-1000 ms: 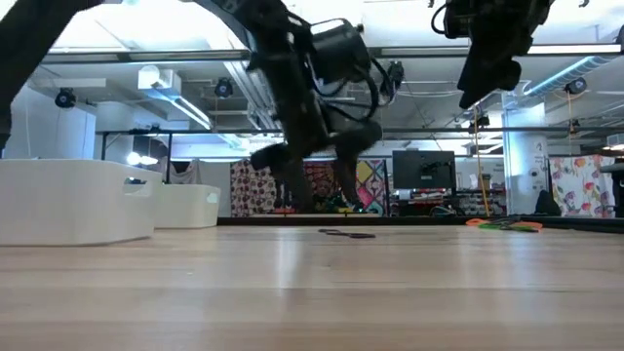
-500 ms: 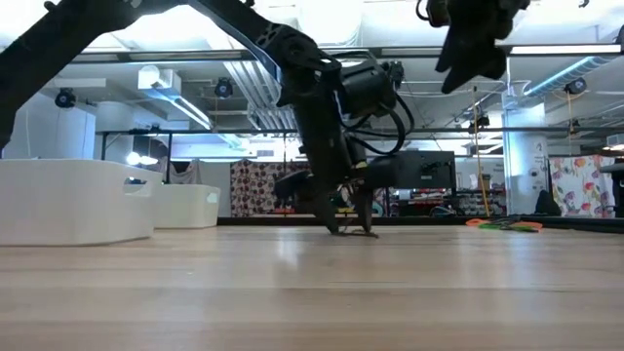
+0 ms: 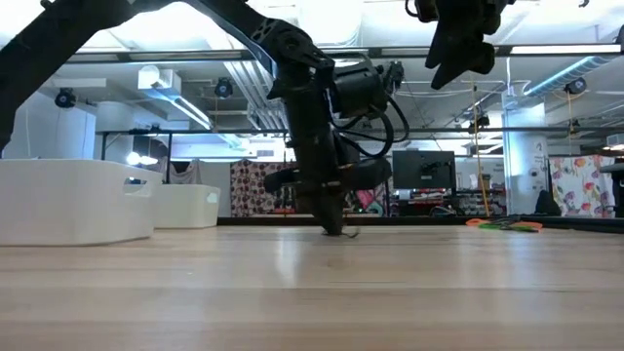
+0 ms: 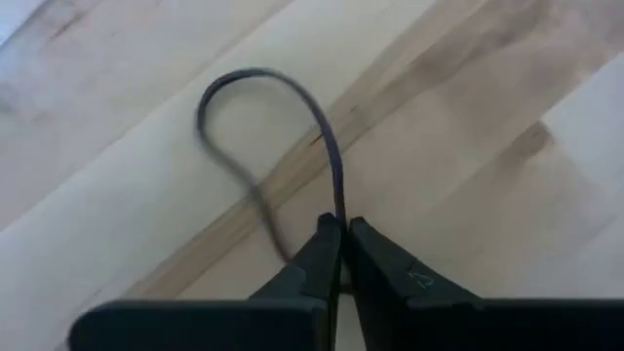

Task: Sort rubber bands into baskets
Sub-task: Put the black rubber band into the bottom white bin

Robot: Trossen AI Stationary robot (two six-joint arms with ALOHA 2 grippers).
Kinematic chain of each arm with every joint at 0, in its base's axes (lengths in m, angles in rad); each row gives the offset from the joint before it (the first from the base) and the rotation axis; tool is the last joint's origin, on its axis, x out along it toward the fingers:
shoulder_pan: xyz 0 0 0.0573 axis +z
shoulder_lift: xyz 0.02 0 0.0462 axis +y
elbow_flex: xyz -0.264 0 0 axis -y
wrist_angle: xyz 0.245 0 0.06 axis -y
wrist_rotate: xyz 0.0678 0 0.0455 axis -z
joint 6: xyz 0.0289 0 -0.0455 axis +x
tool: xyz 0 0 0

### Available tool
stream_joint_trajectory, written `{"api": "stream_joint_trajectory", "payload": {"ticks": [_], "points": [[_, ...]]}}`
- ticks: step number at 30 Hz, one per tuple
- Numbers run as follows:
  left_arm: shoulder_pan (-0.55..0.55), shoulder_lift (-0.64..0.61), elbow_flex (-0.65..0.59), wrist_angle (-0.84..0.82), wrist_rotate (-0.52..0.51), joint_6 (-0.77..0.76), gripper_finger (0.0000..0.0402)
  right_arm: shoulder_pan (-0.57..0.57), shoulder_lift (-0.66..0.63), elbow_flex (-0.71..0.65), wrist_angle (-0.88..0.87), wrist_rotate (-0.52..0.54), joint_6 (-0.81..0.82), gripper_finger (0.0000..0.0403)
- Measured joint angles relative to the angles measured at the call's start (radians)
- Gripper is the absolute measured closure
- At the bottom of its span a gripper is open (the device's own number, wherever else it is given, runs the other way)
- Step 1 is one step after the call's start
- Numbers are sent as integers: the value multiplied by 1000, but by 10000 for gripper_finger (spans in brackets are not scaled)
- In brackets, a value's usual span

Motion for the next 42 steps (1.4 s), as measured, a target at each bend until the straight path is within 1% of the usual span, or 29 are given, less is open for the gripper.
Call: {"api": "stream_joint_trajectory", "payload": {"ticks": [4, 8, 11, 14, 19, 21, 23, 27, 29, 31, 33, 38, 42], "points": [[17, -39, -42, -4, 13, 26, 397, 0, -1, 0, -1, 0, 1, 200], [19, -93, -79, -45, 4, 70, 400, 0, -1, 0, -1, 1, -1, 200], [13, -149, -122, -63, 2, 101, 401, 0, -1, 0, 0, 4, -17, 200], [-13, -228, -175, -60, -5, 119, 401, 0, -1, 0, 1, 28, -36, 200], [-121, -355, -279, -48, 26, 162, 401, -1, -1, 0, 11, 80, -53, 200], [-178, -414, -310, -54, 58, 164, 401, -1, 0, 0, 10, 82, -55, 200], [-246, -475, -341, -93, 92, 164, 402, -1, 0, 0, 9, 81, -51, 200], [-395, -600, -374, -195, 120, 160, 402, 0, -1, 0, 7, 80, -39, 200], [-457, -661, -393, -216, 182, 122, 402, -1, -1, 0, 9, 80, -41, 200], [-519, -703, -414, -232, 272, 64, 402, -5, 1, 0, 12, 80, -51, 200], [-583, -741, -424, -252, 331, -7, 402, -8, 3, 0, 13, 80, -51, 200], [-722, -826, -386, -312, 398, -209, 401, -5, 4, -1, -1, 72, 19, 200], [-812, -861, -346, -344, 462, -358, 401, -5, 4, -1, 1, 71, 20, 200]]}}
